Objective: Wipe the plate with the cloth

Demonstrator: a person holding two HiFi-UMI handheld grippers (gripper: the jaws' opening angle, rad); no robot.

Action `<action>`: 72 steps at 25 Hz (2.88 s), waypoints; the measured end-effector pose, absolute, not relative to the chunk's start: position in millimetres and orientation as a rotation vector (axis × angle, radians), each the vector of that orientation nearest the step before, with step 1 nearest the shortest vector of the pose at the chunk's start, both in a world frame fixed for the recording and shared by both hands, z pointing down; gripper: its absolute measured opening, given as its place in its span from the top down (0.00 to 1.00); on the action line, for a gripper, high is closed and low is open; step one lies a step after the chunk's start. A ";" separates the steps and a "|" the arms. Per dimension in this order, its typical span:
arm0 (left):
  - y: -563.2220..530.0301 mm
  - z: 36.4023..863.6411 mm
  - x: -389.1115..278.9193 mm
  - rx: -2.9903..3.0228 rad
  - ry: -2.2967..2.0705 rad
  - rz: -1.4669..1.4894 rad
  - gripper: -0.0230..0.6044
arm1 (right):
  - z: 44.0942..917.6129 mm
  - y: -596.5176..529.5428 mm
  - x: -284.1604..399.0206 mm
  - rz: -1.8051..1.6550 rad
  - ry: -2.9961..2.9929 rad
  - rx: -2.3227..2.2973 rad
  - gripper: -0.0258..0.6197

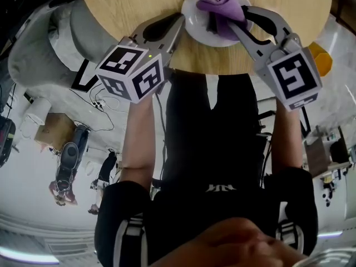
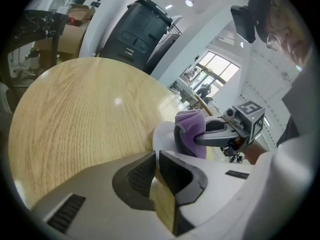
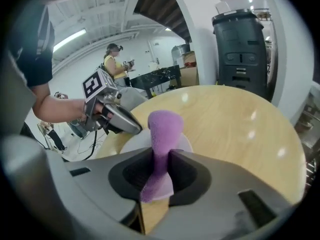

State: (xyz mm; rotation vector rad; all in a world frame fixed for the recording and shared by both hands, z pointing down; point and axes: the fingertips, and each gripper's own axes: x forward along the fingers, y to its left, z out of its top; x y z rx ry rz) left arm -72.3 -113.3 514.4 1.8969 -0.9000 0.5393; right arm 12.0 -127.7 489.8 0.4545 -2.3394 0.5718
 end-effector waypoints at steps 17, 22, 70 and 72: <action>-114.0 513.9 -74.3 1.906 -0.904 0.550 0.94 | 459.6 -104.2 -23.2 0.912 -2.511 0.367 0.83; -114.2 513.0 -72.8 1.911 -0.912 0.555 0.95 | 487.8 -101.3 -30.3 0.758 -2.401 0.353 0.83; -114.8 513.1 -70.9 1.918 -0.896 0.589 0.96 | 487.6 -106.7 89.4 0.697 -2.249 0.559 0.83; -114.7 512.6 -71.2 1.918 -0.899 0.585 0.96 | 483.6 -108.3 87.8 0.702 -2.262 0.565 0.83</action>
